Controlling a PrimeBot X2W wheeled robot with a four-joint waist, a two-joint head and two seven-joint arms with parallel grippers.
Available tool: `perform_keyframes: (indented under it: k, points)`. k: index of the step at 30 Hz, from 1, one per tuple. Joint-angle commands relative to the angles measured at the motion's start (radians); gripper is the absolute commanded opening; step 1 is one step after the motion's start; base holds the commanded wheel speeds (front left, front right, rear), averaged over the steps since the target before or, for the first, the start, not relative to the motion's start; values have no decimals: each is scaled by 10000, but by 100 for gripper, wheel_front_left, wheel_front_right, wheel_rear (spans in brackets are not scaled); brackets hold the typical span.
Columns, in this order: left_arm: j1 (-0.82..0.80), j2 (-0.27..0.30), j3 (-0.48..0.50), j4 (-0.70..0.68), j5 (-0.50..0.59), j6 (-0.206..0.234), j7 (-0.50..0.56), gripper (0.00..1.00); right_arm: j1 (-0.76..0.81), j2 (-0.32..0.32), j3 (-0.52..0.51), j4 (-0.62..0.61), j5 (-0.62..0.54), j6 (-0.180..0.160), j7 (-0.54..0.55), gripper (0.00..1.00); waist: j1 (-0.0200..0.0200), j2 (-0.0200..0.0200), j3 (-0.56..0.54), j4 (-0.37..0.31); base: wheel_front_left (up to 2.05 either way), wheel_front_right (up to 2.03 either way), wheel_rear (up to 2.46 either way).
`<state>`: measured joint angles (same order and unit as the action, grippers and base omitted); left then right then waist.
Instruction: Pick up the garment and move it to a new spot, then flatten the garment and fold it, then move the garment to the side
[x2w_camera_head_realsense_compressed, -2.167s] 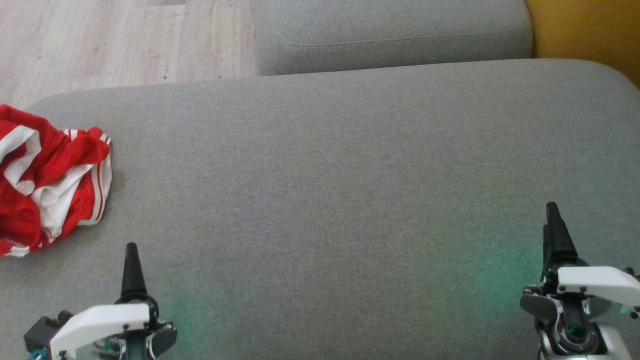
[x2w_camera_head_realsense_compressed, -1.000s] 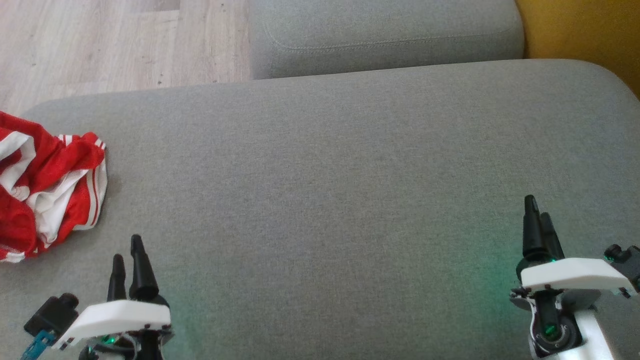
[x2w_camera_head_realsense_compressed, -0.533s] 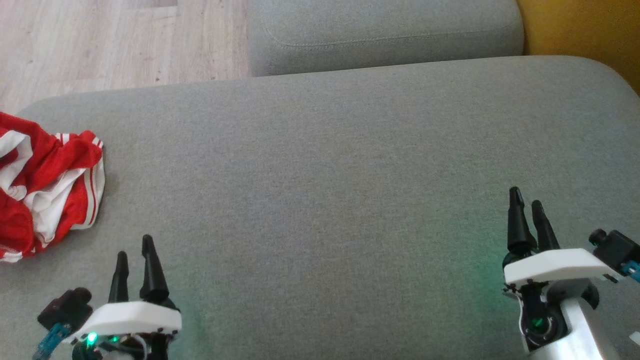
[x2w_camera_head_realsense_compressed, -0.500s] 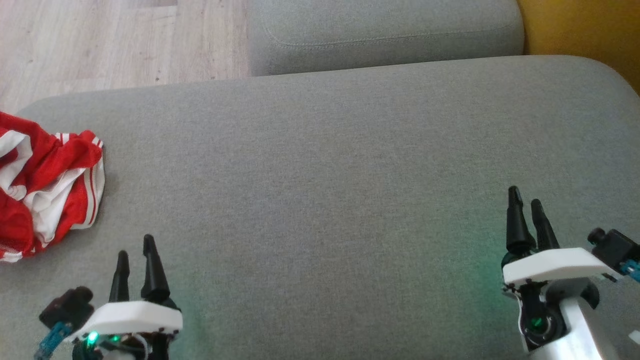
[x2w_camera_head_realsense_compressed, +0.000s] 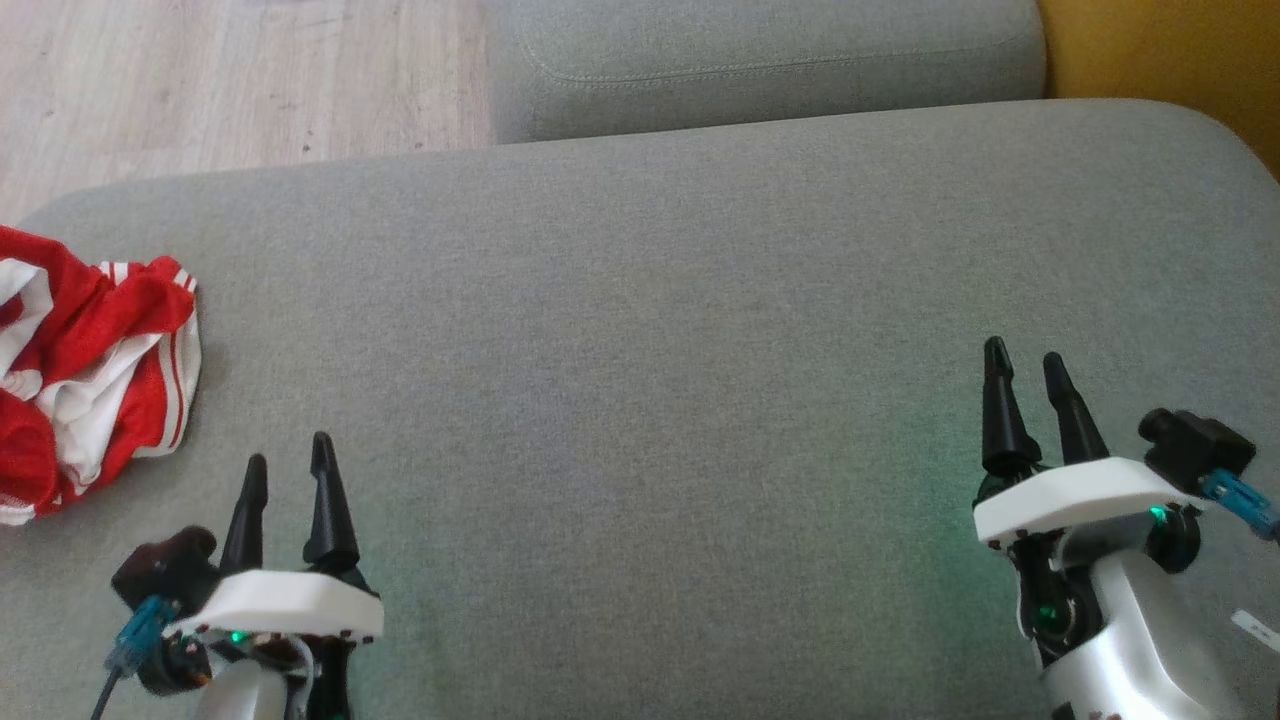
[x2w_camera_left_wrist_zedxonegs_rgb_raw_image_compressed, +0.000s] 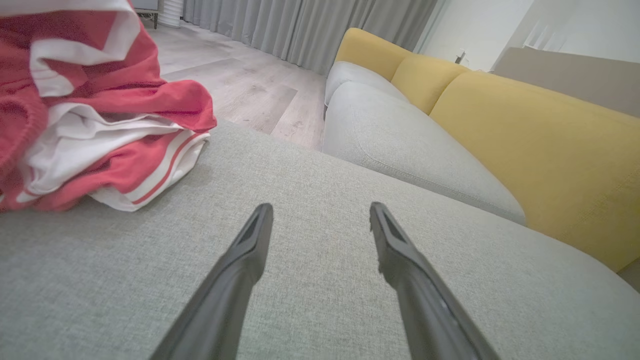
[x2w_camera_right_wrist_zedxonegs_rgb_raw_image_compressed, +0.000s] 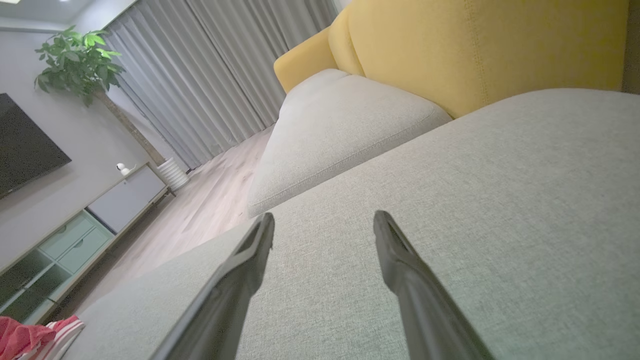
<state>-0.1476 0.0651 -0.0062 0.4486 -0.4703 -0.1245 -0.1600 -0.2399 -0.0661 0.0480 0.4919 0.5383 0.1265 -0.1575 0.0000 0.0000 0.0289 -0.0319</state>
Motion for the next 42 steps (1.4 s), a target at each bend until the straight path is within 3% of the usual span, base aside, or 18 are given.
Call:
perform_keyframes:
  k: [1, 31, 42]
  points:
    - [-619, 232, 158, -210, 397, -44, -150, 100, -576, -112, 221, -228, -388, 33, -181, 100, 0, 0, 15, -2, 0, 0, 0]
    - [-178, -58, 757, 173, 3870, 514, -1011, 100, -648, 93, 139, 808, -4317, 42, -1036, 100, 0, 0, 11, -93, 0, 0, 0]
    - [-3, -128, 908, 78, 3812, 542, -1018, 100, -515, 152, -357, 690, -4292, 42, -1043, 100, 0, 0, -17, -39, 0, 0, 0]
